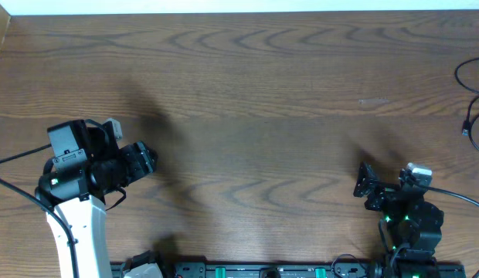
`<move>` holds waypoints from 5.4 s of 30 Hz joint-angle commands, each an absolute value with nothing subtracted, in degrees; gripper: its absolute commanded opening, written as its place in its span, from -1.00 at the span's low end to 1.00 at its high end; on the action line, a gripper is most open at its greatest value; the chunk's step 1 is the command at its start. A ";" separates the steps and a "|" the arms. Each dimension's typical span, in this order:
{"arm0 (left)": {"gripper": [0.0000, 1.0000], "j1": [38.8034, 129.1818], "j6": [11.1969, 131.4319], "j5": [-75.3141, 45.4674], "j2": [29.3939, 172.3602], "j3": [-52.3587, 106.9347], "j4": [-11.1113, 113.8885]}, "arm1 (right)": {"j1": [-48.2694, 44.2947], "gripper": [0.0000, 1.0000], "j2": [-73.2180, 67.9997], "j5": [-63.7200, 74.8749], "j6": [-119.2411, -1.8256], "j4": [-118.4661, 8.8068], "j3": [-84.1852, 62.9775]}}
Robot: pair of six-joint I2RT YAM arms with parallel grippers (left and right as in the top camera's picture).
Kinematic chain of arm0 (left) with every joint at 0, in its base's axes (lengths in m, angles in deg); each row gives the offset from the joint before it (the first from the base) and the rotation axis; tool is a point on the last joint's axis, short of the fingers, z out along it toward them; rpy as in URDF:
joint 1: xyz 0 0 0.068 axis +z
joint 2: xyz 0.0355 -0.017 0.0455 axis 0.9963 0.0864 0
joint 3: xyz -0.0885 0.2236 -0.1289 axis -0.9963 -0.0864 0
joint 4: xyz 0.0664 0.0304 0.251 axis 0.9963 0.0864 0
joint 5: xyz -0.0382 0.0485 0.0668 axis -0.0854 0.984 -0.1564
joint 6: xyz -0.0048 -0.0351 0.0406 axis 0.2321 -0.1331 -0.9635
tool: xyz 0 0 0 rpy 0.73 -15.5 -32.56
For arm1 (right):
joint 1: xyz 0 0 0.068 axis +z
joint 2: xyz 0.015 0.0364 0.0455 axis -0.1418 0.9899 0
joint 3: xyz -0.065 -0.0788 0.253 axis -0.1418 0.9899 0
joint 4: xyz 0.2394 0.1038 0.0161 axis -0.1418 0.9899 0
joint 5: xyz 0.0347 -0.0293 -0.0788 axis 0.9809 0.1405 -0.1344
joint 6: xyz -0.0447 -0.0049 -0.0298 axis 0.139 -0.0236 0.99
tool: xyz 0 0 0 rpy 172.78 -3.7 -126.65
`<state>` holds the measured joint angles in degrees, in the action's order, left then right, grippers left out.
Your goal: Untangle cables
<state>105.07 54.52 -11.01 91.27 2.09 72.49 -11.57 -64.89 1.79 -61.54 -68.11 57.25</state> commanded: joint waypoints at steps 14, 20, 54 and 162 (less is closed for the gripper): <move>0.48 104.94 52.66 -11.38 89.89 2.39 72.40 | -9.76 0.99 -73.11 1.52 -62.46 -68.00 57.34; 0.40 104.94 52.46 -11.36 84.36 1.58 72.36 | -9.54 0.99 -73.11 1.52 -62.46 -68.02 57.34; 0.49 104.94 54.95 -21.33 47.99 -6.48 87.40 | -9.54 0.99 -73.09 1.52 -62.46 -68.02 57.34; 0.93 86.82 50.19 13.34 29.46 -52.36 21.37 | -9.56 0.98 -73.06 0.93 -61.80 -68.02 57.34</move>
